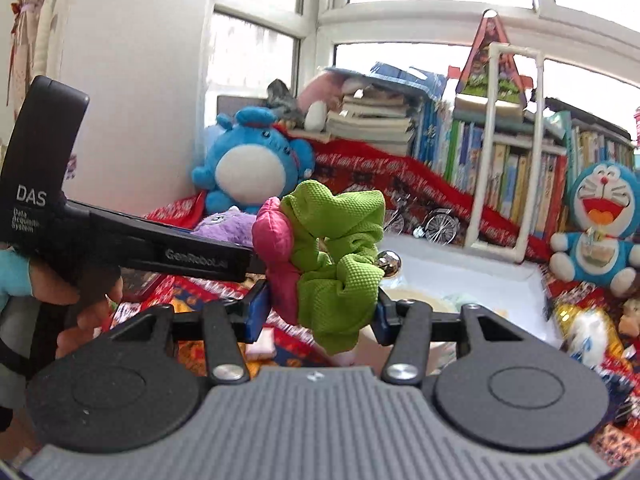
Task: Organize soft objects
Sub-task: 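Lift and carry the purple plush and green scrunchie over the white tray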
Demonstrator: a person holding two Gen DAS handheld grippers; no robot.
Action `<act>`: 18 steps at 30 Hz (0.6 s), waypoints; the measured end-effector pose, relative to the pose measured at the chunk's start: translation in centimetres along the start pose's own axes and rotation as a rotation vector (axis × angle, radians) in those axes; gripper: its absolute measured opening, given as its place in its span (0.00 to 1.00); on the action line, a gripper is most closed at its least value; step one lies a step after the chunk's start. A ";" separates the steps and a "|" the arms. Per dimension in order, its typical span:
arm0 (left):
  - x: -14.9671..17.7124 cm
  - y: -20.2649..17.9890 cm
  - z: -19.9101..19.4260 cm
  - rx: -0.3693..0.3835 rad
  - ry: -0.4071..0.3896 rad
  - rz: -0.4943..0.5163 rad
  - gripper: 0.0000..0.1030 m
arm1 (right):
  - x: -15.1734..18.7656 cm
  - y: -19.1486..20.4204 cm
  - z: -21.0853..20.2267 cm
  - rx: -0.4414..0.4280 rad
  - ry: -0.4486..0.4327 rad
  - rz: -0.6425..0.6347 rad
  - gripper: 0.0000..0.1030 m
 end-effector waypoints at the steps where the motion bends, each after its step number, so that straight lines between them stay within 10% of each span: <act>1: -0.6 -0.1 0.2 0.007 -0.003 0.005 0.58 | -0.3 -0.4 0.0 0.007 -0.005 0.004 0.53; 18: -10.8 -2.1 9.7 0.169 0.070 -0.066 0.58 | -6.4 -11.9 2.5 0.136 0.028 0.150 0.54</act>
Point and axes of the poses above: each gripper's, at about its wrist camera, not at the fingertips, and z roughly the way its jaws point, y to its left, x to its underside, the point moved 2 cm from there along z, roughly the way its jaws point, and after that the axes turned 2 degrees about y, right-handed, at the moved point
